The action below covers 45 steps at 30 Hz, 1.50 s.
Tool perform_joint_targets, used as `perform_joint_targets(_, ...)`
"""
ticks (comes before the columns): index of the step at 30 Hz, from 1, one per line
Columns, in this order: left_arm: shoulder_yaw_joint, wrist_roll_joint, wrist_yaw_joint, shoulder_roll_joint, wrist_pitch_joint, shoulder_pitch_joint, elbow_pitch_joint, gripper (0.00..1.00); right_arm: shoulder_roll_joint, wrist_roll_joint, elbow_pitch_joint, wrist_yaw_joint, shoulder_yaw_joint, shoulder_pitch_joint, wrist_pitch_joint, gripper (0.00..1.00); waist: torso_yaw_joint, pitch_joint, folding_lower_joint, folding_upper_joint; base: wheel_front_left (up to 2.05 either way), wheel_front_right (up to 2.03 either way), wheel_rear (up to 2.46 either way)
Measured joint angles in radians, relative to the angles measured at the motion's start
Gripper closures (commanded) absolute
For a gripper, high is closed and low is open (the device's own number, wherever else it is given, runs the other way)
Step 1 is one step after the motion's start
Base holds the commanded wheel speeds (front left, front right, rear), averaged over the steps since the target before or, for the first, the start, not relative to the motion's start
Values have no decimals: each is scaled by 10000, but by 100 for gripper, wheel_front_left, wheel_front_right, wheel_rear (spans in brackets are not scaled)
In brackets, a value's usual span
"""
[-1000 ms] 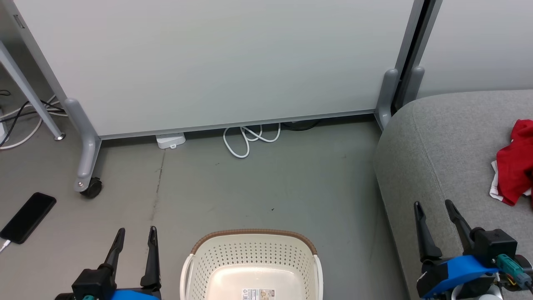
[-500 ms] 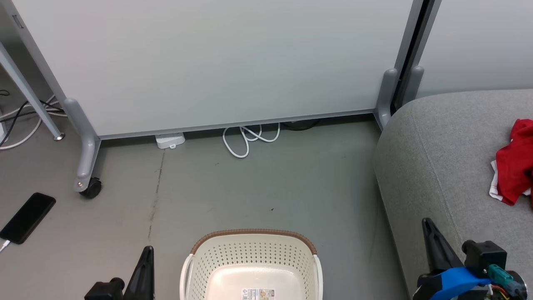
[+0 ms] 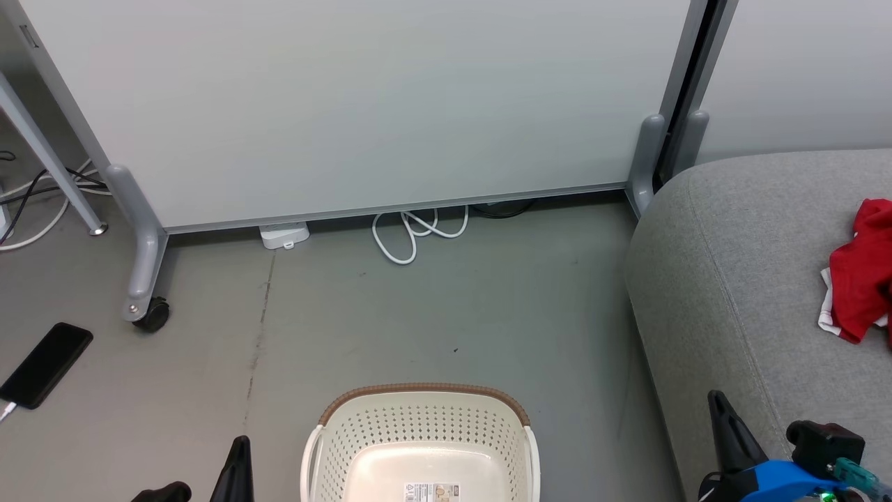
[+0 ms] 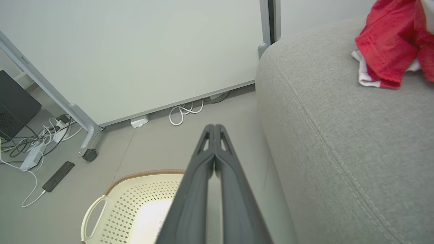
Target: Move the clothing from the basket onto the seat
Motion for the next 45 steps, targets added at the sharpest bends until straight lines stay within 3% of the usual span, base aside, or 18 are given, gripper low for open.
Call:
perform_joint_targets(20, 380, -3254, 2, -50, 838, -459, -420, 100, -4, 3563, -360, 0, -54, -111, 631, 100, -38, 7, 0, 0, 0, 0, 0)
perform_joint_targets(45, 769, -6445, 2, -111, 1668, -926, -813, 100, -25, 7014, -702, -2, -115, -350, 1267, 100, -85, 15, 1, 0, 0, 0, 0)
